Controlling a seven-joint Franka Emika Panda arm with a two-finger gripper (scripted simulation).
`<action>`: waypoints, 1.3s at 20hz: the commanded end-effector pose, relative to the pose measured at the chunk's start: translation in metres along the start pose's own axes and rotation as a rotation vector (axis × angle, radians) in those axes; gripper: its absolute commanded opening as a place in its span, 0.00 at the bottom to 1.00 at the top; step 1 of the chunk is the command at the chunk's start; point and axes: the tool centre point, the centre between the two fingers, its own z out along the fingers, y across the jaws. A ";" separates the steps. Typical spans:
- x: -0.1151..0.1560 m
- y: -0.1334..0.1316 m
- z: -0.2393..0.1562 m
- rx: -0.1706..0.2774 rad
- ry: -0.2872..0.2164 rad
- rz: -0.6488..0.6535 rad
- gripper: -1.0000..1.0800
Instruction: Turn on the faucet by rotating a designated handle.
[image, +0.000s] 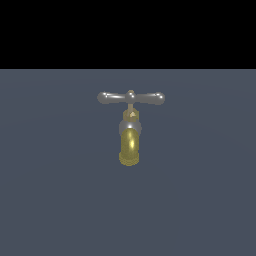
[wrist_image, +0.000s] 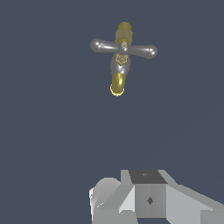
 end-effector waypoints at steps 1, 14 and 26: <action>0.001 0.004 0.005 0.001 -0.001 -0.023 0.00; 0.019 0.040 0.056 0.009 -0.009 -0.263 0.00; 0.049 0.074 0.115 0.018 -0.019 -0.537 0.00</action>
